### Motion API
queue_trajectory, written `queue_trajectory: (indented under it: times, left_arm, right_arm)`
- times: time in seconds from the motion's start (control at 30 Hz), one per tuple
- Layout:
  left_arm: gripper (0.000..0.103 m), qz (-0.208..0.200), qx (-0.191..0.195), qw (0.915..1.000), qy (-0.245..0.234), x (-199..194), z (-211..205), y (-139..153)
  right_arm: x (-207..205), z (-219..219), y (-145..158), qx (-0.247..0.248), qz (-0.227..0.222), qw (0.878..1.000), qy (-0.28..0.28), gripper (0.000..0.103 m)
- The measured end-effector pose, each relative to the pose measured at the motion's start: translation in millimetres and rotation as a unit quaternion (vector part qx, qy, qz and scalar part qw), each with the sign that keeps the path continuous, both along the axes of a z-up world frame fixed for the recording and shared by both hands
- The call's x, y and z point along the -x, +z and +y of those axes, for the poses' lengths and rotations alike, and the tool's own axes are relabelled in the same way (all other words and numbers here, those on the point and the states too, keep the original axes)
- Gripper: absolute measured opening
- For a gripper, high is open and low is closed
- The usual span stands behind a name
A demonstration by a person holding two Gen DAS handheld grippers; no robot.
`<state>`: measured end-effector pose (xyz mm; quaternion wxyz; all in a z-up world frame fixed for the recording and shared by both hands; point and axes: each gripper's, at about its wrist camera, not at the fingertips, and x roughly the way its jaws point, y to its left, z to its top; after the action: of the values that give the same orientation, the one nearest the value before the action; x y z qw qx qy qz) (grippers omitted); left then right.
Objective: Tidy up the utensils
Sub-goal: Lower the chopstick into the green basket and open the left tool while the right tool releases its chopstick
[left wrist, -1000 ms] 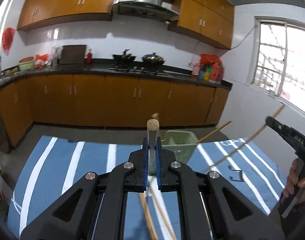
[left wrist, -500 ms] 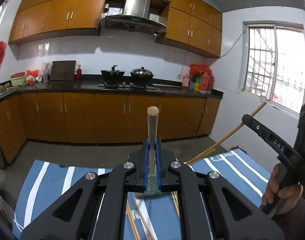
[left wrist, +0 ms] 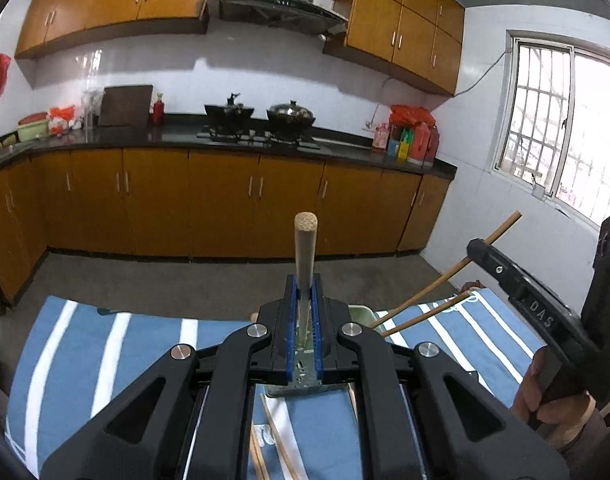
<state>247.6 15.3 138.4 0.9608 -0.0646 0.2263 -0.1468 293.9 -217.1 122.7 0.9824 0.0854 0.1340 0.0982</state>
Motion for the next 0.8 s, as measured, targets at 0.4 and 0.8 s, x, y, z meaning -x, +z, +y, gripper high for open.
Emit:
queue_trajectory:
  times: [0.4, 0.8]
  left_arm:
    - [0.019, 0.030, -0.002, 0.9995, -0.007, -15.5, -8.2, -14.3]
    - [0.051, -0.005, 0.019, 0.9996, 0.022, -1.1, 0.1, 4.4]
  right_arm:
    - [-9.5, -1.7, -12.7, -0.005, 0.027, 1.000, -0.001, 0.016]
    - [28.8, -12.8, 3.7, -0.001, -0.012, 1.000, -0.010, 0.034]
